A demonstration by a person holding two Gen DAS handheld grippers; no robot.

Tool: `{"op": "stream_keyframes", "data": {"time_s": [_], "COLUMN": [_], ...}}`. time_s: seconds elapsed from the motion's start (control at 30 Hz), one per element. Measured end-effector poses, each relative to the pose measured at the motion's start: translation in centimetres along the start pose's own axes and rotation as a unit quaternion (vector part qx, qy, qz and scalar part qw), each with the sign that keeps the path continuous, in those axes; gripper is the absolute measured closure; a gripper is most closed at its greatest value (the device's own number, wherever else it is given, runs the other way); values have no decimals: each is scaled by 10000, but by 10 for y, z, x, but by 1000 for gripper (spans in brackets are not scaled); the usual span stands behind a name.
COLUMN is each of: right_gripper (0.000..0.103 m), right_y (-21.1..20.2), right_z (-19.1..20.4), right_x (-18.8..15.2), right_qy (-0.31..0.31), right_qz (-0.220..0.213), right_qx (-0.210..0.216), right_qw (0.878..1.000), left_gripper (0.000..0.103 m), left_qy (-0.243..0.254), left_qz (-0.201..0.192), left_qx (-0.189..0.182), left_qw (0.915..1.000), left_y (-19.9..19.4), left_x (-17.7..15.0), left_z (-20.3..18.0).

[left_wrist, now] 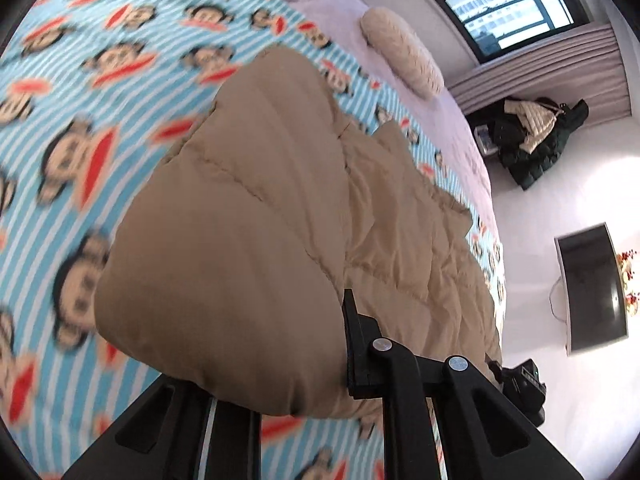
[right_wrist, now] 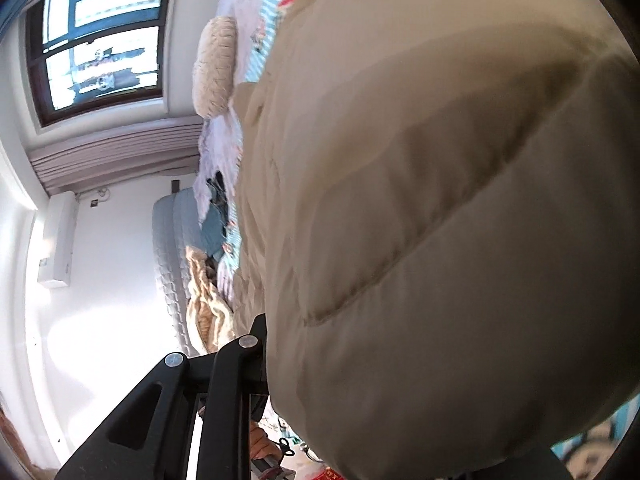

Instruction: Fold large clothes

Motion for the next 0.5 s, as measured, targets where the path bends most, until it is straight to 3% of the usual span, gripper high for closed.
{"op": "stream_keyframes", "data": {"time_s": [0.13,0.27,0.3,0.5], "right_gripper": [78,64,58,53], "right_y": [-9,-10,-9,-28], "right_z": [-20,-43,-45,-36], "right_x": [-28,-26,-26,-36], "right_qy": [153,374,398,358], "right_qz": [-13,-65,-77,-186], "right_qx": [-259,-577,-652,-1158], "right_qw": [9995,9976,9971,9924], "left_gripper": [85,84,84,82], "left_qy": [92,81,46,270], "left_qz": [376,681,721,808], "left_qx": [219,408,409,767], "left_qw": [9990,9968,9965,9934], "left_y": [-14,-7,-5,-16], "left_x": [-35,-50,-52,-57], "left_z": [30,61,65,59]}}
Point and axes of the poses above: each gripper's, at about its wrist camera, not at the fingertips, and y roughly the way its jaws point, z to its left, x to its top, the point moved 8 cm from there along y, roughly the way its jaws point, and after that the axes turned 5 degrees about -y, right-handed, at the moved point
